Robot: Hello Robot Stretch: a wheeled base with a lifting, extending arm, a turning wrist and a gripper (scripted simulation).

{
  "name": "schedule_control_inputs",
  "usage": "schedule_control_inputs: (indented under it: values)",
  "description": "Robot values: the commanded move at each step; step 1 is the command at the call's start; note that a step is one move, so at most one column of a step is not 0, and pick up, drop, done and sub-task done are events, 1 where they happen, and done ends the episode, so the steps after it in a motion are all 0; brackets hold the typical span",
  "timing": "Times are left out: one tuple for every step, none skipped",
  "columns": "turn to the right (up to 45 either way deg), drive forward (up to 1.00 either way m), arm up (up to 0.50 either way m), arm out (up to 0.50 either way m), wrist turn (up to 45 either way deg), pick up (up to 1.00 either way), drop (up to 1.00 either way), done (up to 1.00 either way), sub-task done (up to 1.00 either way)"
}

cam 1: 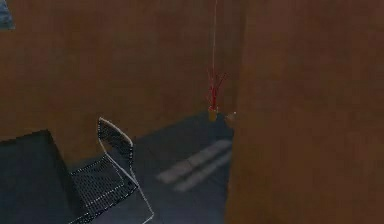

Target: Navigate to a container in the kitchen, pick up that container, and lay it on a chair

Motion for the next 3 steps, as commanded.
schedule_control_inputs:
  values:
    - [0.0, 0.4, 0.0, 0.0, 0.0, 0.0, 0.0, 0.0, 0.0]
    - [45.0, 0.0, 0.0, 0.0, 0.0, 0.0, 0.0, 0.0, 0.0]
    - [45.0, 0.0, 0.0, 0.0, 0.0, 0.0, 0.0, 0.0, 0.0]
